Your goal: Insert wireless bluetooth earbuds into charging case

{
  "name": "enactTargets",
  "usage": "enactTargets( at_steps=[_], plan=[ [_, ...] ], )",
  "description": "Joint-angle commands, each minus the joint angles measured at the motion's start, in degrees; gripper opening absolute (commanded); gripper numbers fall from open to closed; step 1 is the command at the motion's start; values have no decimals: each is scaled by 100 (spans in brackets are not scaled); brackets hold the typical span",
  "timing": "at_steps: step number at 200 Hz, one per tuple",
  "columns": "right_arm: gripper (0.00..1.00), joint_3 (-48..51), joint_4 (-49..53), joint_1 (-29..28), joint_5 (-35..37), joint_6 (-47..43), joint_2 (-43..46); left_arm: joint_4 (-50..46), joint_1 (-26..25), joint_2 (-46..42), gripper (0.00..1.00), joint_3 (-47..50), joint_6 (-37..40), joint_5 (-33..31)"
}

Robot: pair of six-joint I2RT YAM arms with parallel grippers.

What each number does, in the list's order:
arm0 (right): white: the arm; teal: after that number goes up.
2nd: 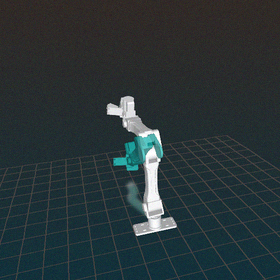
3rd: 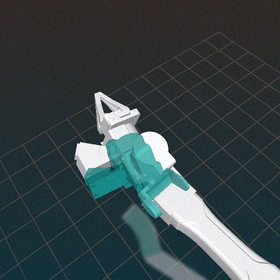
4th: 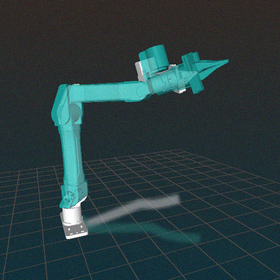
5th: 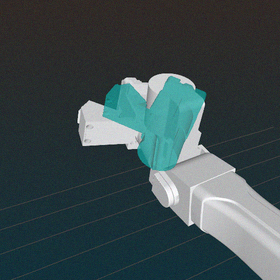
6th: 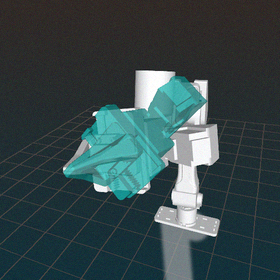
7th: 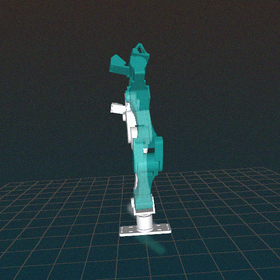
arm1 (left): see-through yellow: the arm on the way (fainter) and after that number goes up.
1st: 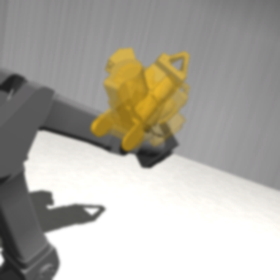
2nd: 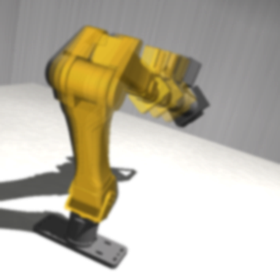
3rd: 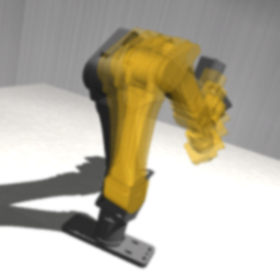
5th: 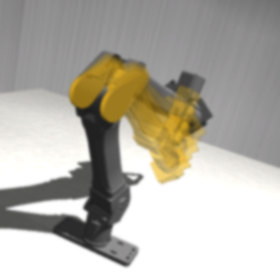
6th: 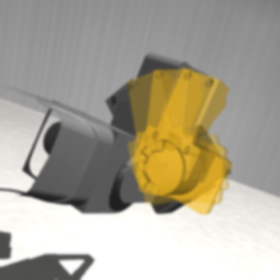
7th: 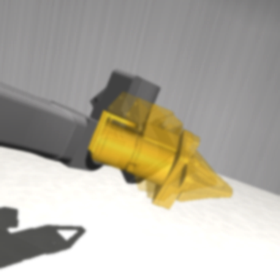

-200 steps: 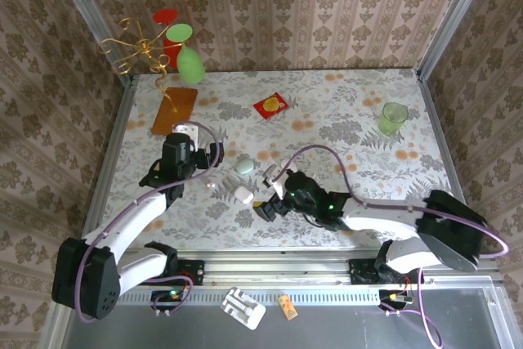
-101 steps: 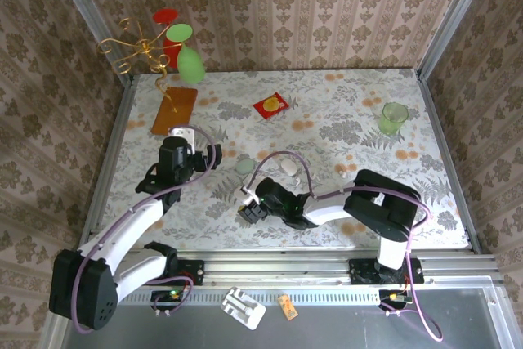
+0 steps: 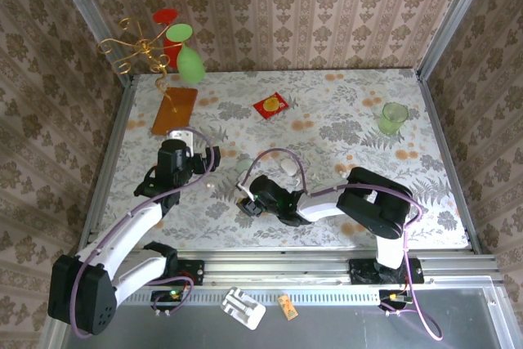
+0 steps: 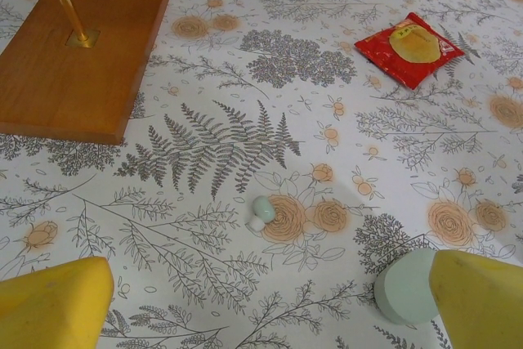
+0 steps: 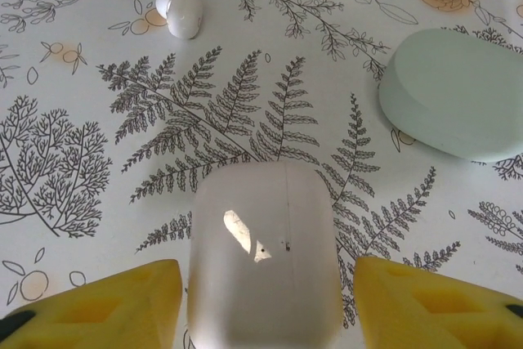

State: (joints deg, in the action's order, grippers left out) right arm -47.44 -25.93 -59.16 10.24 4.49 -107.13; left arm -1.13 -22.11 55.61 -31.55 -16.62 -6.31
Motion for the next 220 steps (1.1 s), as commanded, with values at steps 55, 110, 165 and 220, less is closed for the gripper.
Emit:
enactTargets(
  at_steps=[55,110,165,220],
  plan=[
    [56,-465,735,53,-265,-189,-191,-46,-22,-248,100,141,-157,-121],
    [45,-444,958,105,-407,-378,-107,-61,-26,-288,100,162,-190,-136],
    [43,-104,827,276,-537,-583,265,-158,-26,-293,100,82,-238,-83],
    [43,398,642,930,-2075,-1089,772,-368,-30,-284,100,-46,-252,108]
  ],
)
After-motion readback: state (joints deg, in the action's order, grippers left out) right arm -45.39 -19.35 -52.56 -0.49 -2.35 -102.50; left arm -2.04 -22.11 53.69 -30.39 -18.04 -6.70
